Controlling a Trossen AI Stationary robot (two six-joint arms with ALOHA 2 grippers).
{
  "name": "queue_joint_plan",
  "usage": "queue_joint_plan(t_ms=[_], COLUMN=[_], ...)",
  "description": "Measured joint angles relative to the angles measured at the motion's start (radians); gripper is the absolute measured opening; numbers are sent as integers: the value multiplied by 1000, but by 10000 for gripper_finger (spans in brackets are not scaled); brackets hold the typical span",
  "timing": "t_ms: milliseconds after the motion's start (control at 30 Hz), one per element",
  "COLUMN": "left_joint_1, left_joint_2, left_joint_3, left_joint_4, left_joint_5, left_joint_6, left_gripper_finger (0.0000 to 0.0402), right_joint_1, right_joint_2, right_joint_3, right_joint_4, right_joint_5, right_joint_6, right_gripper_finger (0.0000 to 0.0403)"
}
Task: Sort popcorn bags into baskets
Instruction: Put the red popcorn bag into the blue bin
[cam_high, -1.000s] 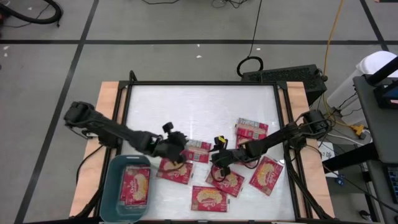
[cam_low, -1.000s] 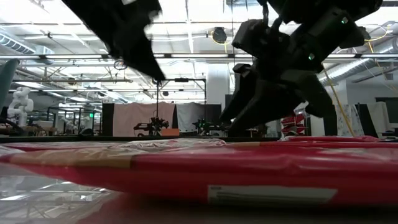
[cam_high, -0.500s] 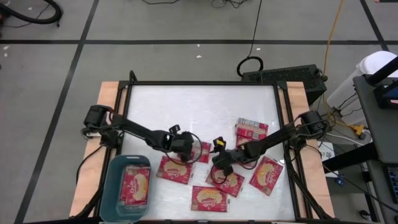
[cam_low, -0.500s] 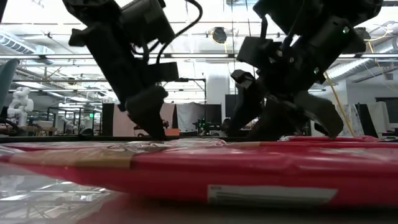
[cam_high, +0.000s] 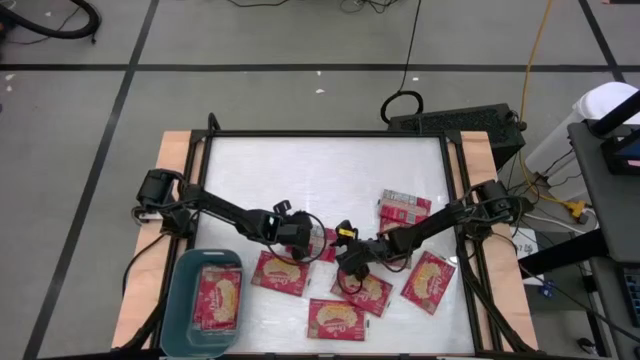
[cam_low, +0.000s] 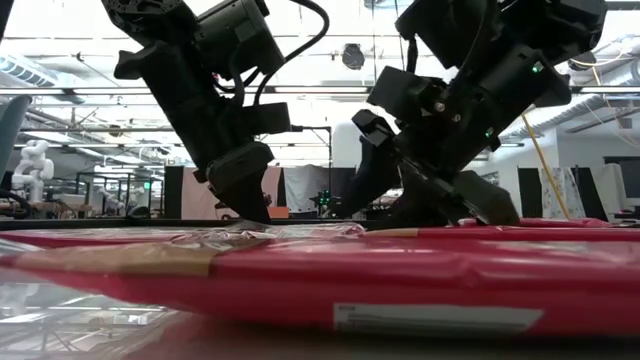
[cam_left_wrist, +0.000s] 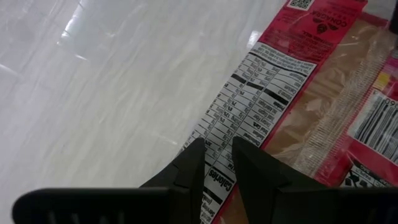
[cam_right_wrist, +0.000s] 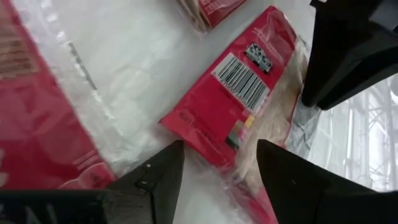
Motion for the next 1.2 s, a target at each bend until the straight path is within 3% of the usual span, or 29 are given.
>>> queue_joint_plan(t_ms=[167, 367, 500, 600, 767, 933, 1033, 1200], left_joint_1=[3, 4, 0, -18, -94, -175, -219, -253], left_joint_2=[0, 0, -59, -156, -309, -347, -329, -283], left_joint_3=[0, -1, 25, 57, 60, 61, 61, 60], left_joint_4=[4, 6, -86, -101, -73, -27, 8, 1], left_joint_5=[1, 1, 25, 11, -41, -50, -95, -191], left_joint_6=[3, 13, 4, 27, 189, 307, 337, 332], left_gripper_finger=[90, 90, 90, 90, 90, 97, 122, 197], right_joint_1=[-9, -8, -4, -3, -2, -20, -39, -95], right_joint_2=[2, 2, -1, -9, -62, -134, -174, -225], right_joint_3=[-1, -2, -2, -2, -2, -2, -2, -1], right_joint_4=[28, 43, 51, 53, 44, 47, 38, 27], right_joint_5=[-1, -8, 3, 3, -33, -52, -55, -167], right_joint_6=[-47, -75, -46, 11, 124, 283, 360, 472], right_gripper_finger=[160, 56, 7, 8, 2, 1, 1, 0])
